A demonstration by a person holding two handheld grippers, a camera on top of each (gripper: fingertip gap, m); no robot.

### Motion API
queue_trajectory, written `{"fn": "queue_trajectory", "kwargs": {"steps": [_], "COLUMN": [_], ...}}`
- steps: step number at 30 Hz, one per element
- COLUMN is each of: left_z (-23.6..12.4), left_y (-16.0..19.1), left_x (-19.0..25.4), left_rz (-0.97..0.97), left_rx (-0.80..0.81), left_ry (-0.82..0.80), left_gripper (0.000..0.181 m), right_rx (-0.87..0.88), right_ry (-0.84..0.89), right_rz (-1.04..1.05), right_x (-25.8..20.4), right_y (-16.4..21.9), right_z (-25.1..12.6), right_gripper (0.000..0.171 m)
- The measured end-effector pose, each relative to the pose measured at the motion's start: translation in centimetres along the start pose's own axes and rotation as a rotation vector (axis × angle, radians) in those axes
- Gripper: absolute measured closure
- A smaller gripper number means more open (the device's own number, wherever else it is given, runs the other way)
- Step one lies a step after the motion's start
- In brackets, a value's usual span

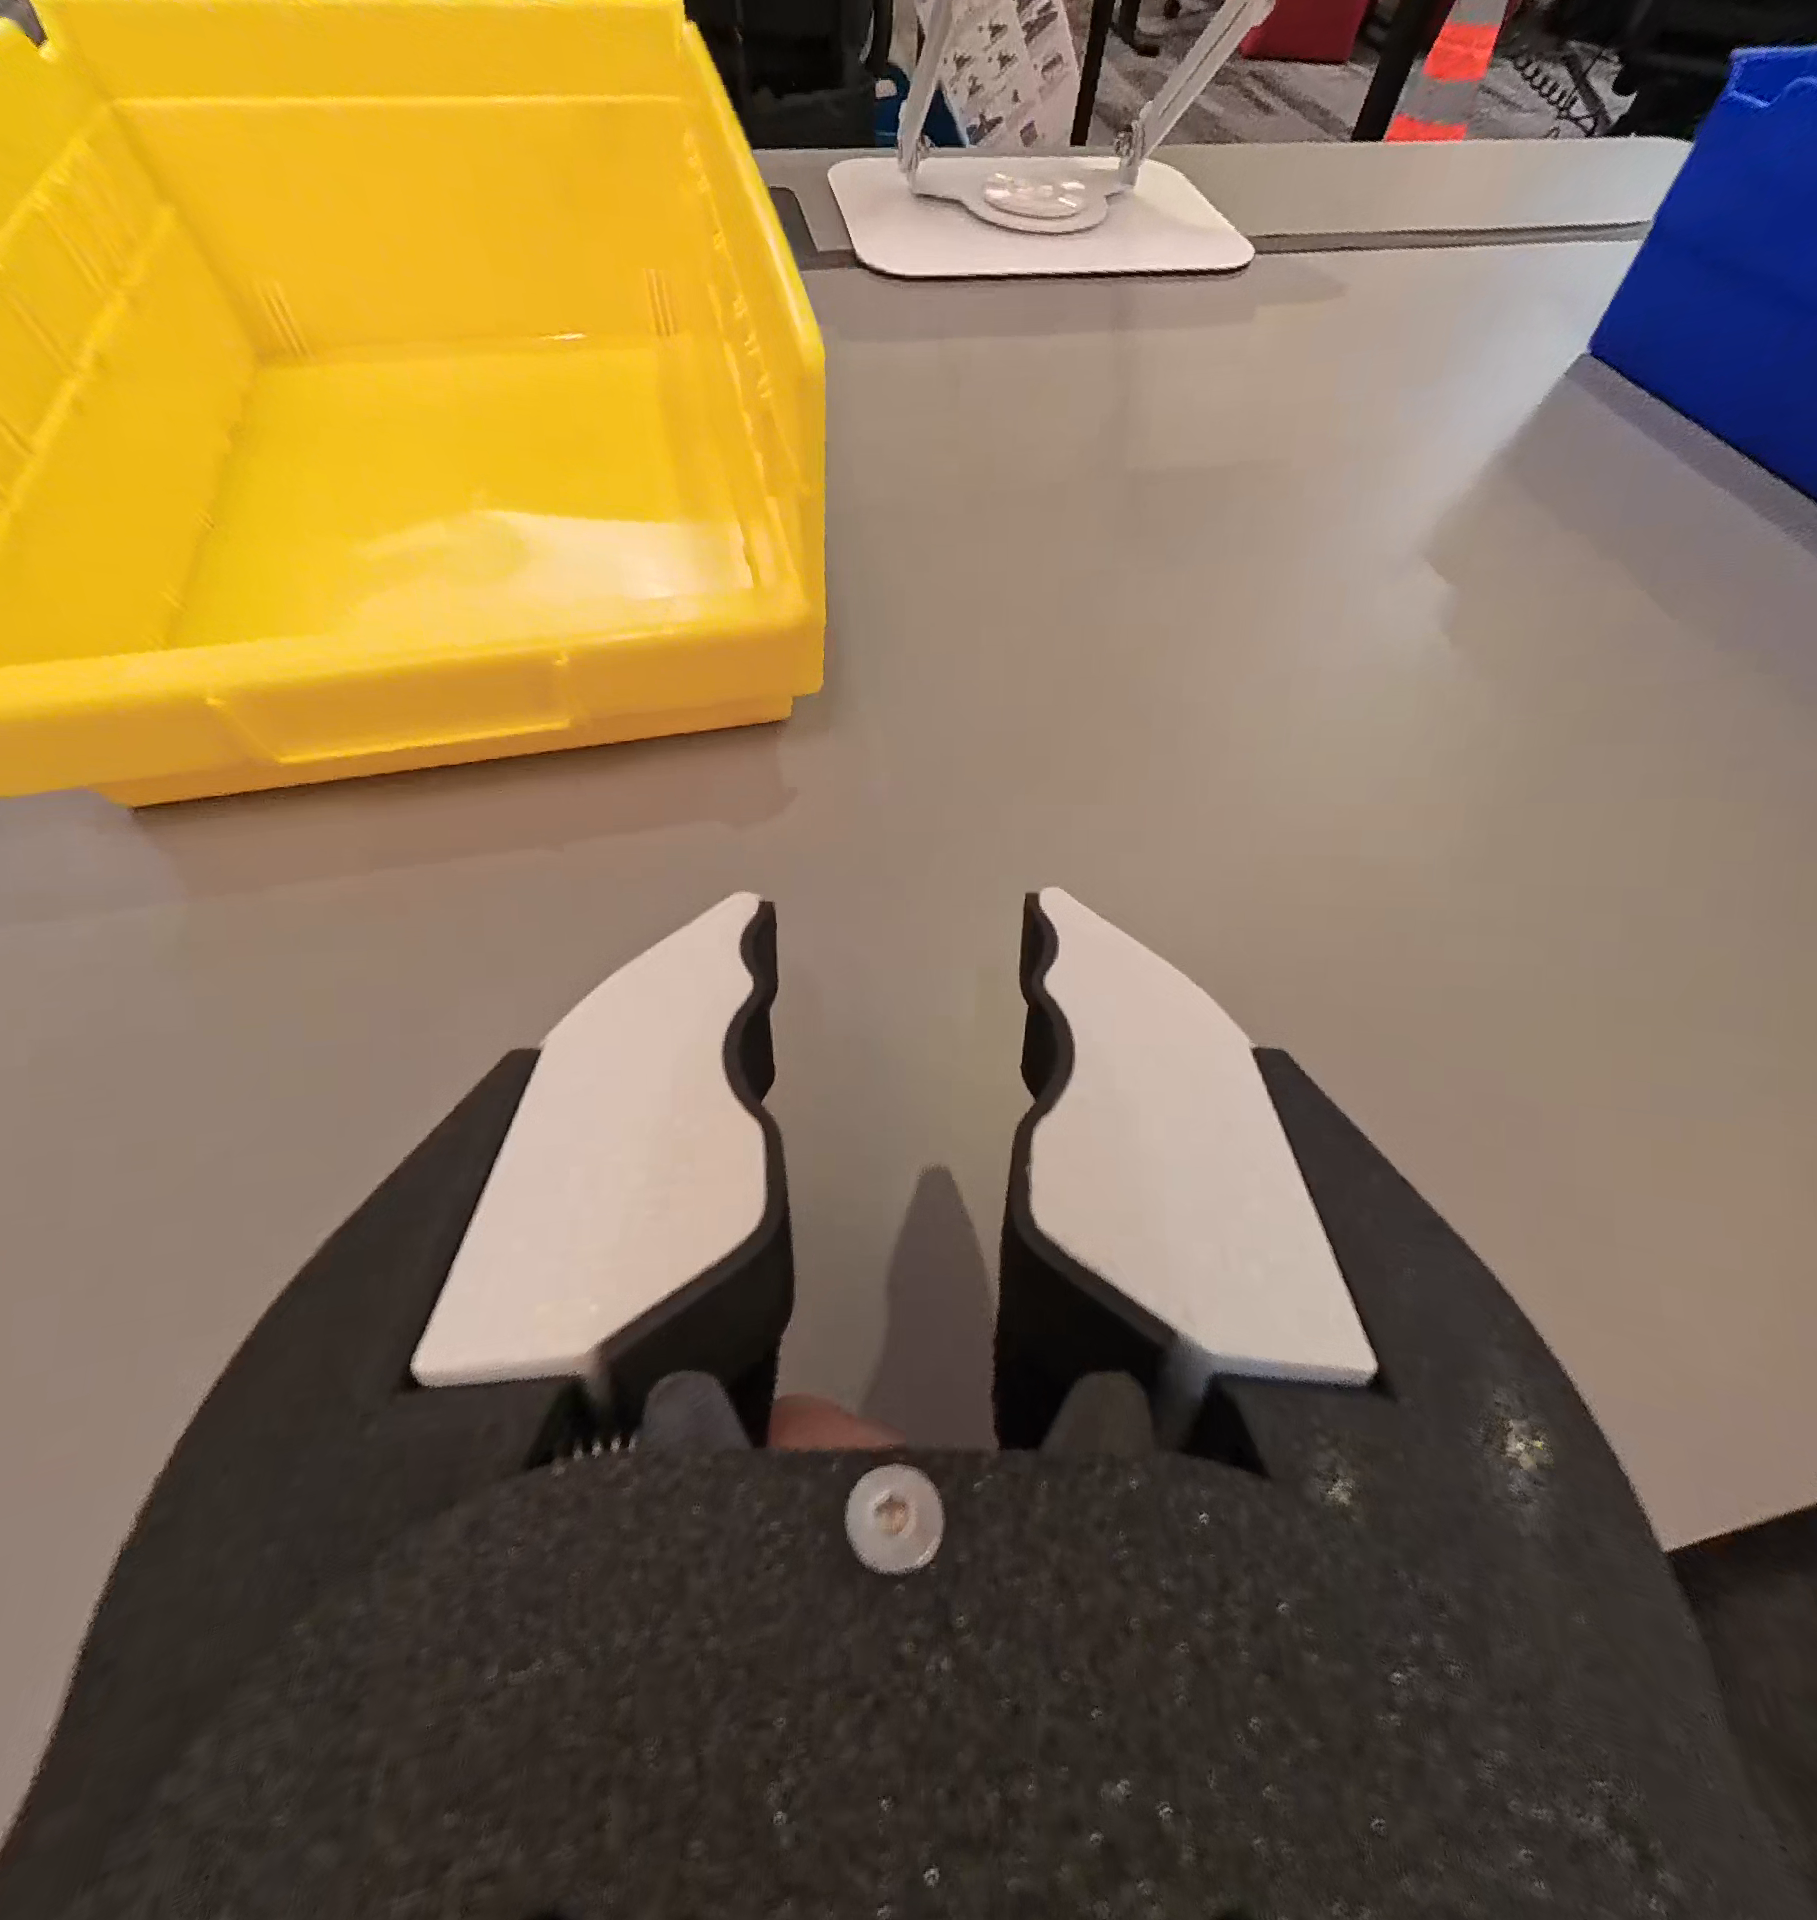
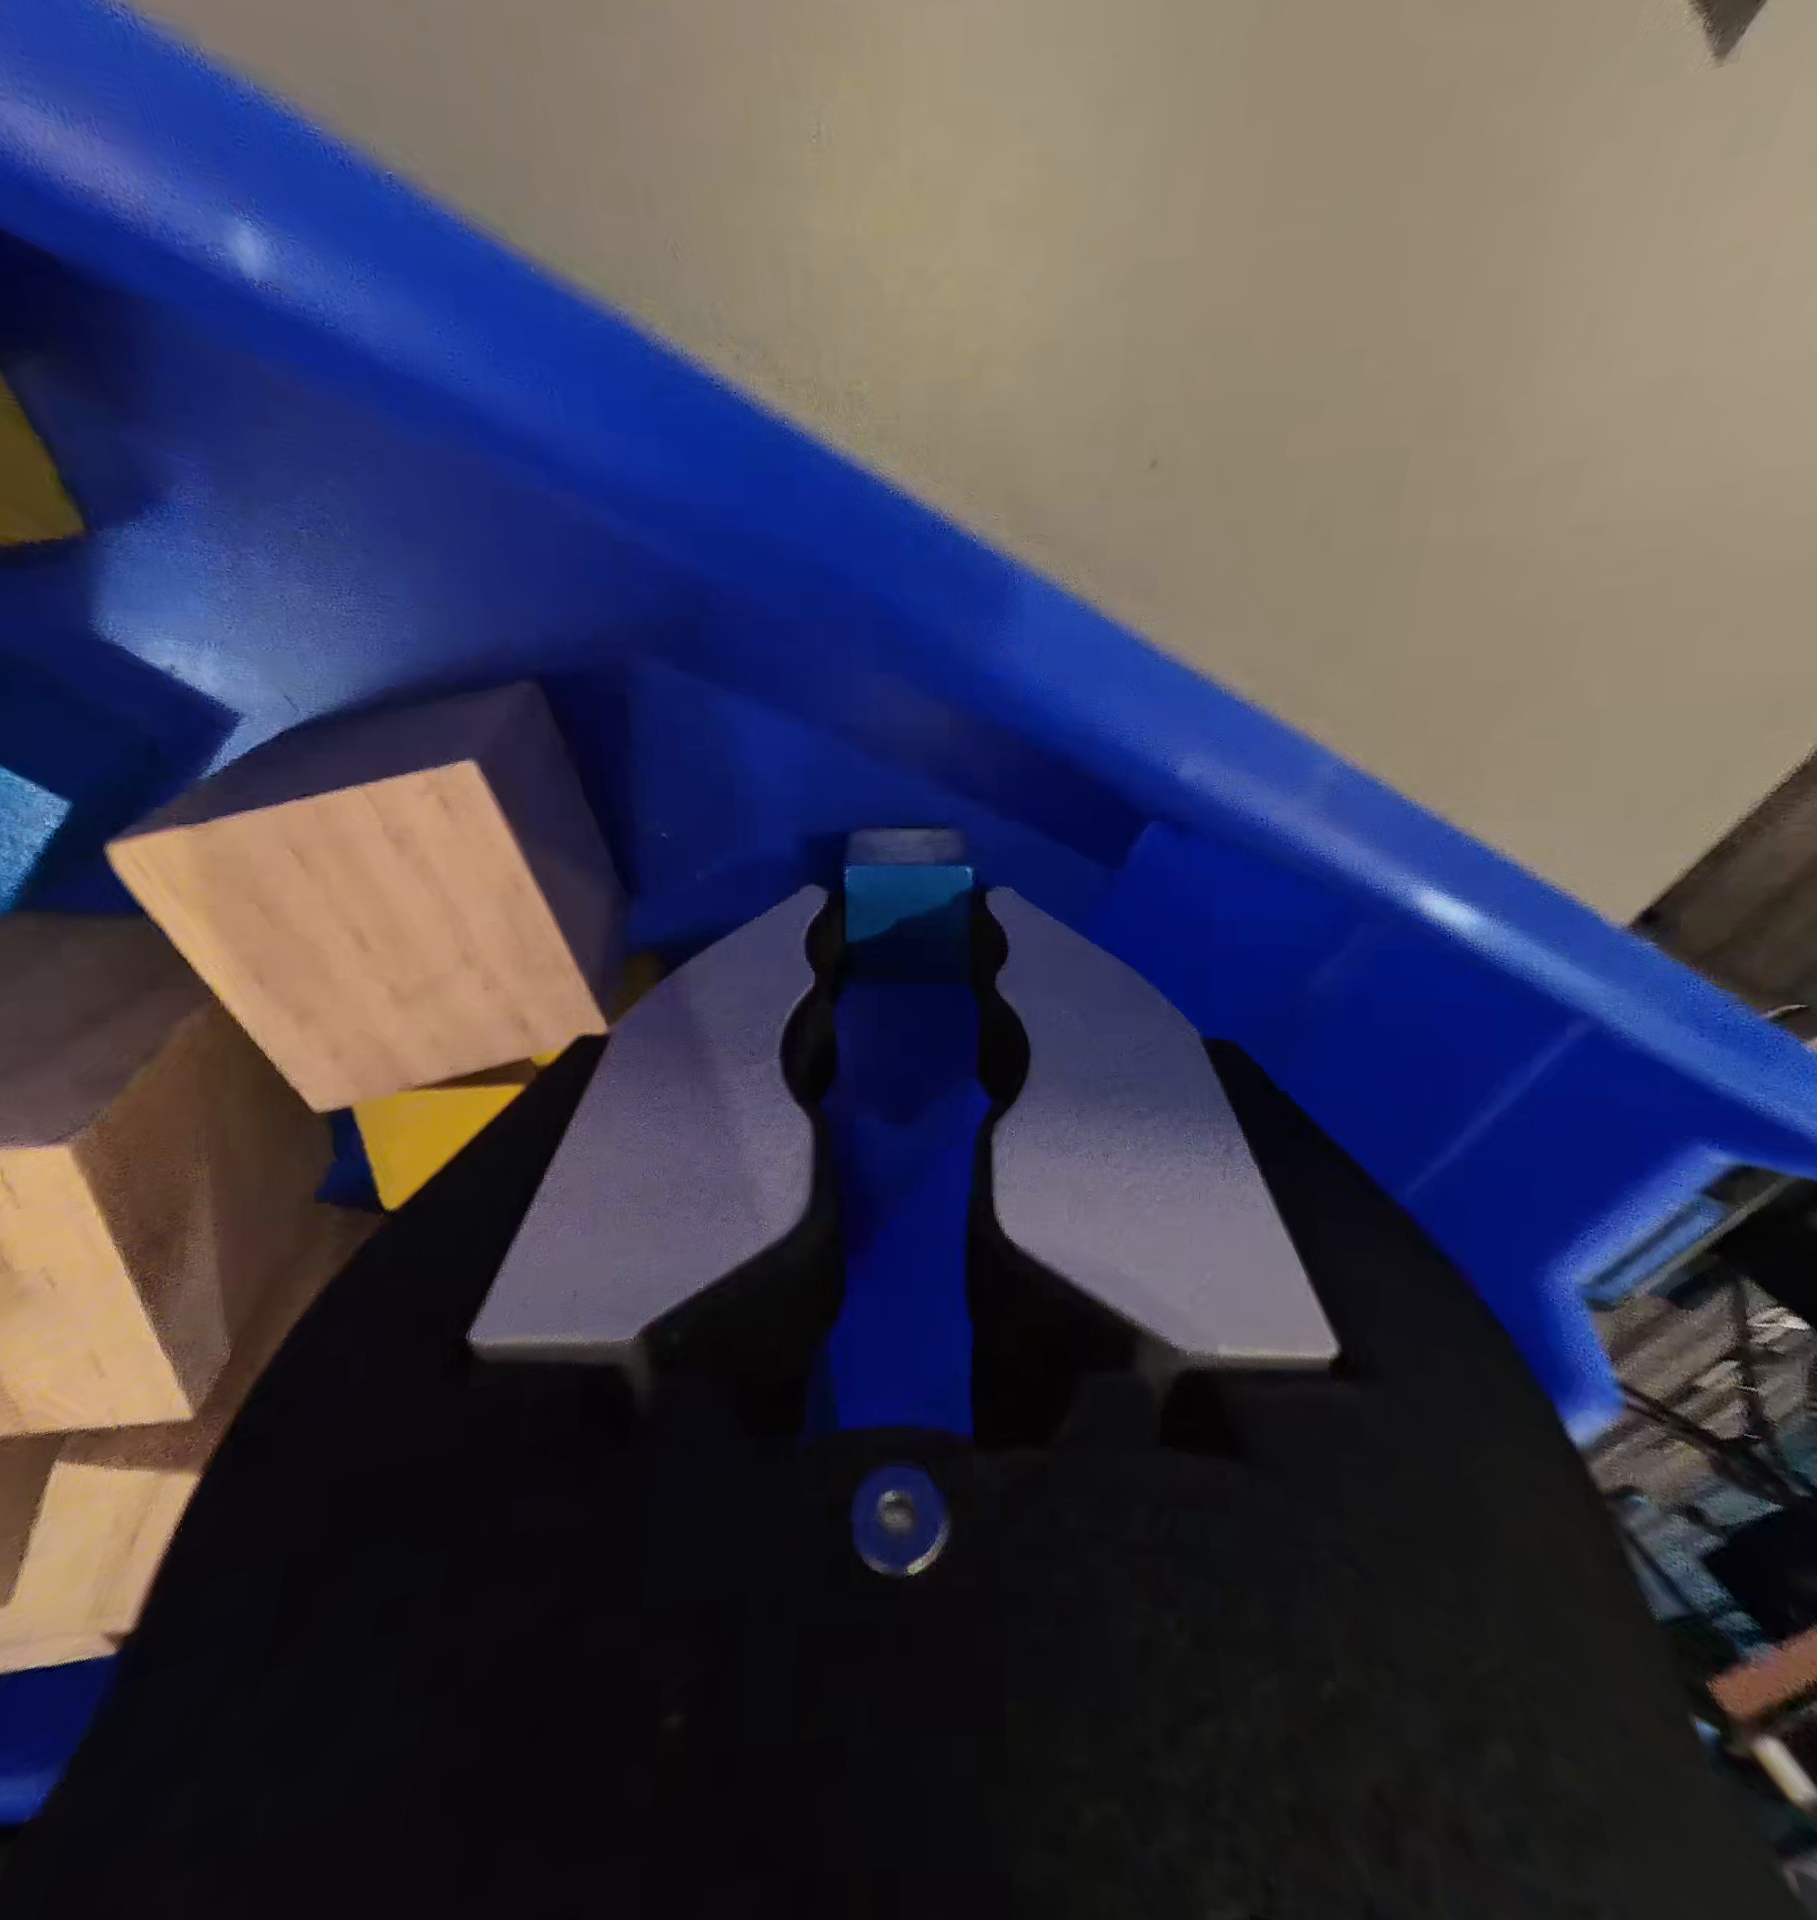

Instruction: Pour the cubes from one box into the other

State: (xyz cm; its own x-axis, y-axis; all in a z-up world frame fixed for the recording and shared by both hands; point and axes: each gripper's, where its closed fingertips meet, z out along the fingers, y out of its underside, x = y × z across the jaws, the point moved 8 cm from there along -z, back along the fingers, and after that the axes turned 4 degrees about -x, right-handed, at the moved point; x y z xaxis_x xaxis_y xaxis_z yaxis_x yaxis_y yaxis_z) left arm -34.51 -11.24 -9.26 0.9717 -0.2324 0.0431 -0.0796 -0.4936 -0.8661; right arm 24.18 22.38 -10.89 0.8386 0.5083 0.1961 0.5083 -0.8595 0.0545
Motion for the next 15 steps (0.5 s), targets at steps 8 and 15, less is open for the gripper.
{"fn": "queue_trajectory", "kwargs": {"steps": [8, 15], "left_z": [-0.3, -1.2], "left_y": [0.4, 0.5], "left_x": [-0.9, -2.0], "left_rz": [-0.039, -0.070], "left_rx": [-0.006, 0.003], "left_ry": [-0.003, -0.022], "left_gripper": [0.133, 0.132], "right_rx": [0.247, 0.960], "right_ry": [0.080, 0.024], "right_rz": [0.089, 0.164], "right_x": [-1.1, -14.2], "right_y": [3.4, 17.9], "right_z": [-7.6, -14.6], "right_gripper": [0.130, 0.126]}}
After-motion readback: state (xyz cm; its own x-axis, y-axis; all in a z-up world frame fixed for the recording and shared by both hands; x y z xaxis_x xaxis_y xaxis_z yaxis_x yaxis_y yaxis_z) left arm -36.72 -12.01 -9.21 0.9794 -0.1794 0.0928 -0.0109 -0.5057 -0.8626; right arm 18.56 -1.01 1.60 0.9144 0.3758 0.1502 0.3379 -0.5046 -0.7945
